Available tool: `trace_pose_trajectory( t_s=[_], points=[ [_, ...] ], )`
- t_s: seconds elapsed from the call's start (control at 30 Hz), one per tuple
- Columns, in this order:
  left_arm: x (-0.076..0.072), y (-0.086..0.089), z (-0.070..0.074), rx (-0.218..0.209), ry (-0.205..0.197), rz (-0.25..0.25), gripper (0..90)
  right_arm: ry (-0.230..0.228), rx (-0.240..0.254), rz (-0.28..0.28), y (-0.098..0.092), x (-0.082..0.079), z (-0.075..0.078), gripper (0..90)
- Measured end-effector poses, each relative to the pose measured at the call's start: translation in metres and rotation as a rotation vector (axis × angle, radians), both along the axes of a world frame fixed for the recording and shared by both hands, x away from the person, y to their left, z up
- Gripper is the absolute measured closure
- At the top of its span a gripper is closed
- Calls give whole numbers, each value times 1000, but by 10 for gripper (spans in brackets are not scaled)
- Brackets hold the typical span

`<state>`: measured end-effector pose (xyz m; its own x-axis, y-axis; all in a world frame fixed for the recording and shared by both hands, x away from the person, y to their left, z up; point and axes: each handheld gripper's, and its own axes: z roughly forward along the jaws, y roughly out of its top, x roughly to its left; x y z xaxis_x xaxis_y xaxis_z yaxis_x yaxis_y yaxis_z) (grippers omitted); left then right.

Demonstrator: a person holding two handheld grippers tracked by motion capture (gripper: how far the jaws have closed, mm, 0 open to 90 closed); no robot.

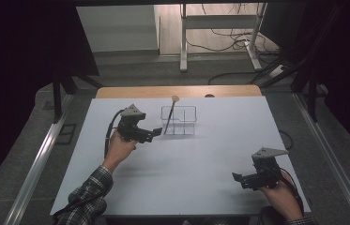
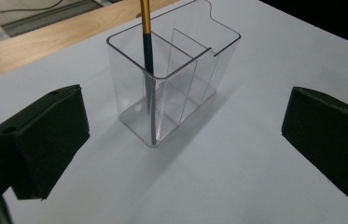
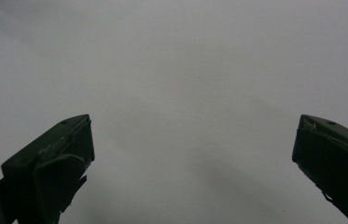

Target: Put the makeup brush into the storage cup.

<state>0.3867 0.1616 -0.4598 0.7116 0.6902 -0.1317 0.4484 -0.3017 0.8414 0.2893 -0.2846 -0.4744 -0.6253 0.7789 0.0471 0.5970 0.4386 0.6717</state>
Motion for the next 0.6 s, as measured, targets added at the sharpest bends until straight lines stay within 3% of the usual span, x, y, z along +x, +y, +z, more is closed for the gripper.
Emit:
trace_pose_trajectory(
  t_s=[0.37, 0.6],
  points=[
    [-11, 3, -2, -15, 2, -3, 6, -2, -2, 5, 0, 0, 0, 0],
    [-15, 2, -3, 2, -1, -18, 10, -3, 0, 4, 1, 0, 0, 0]
  ],
)
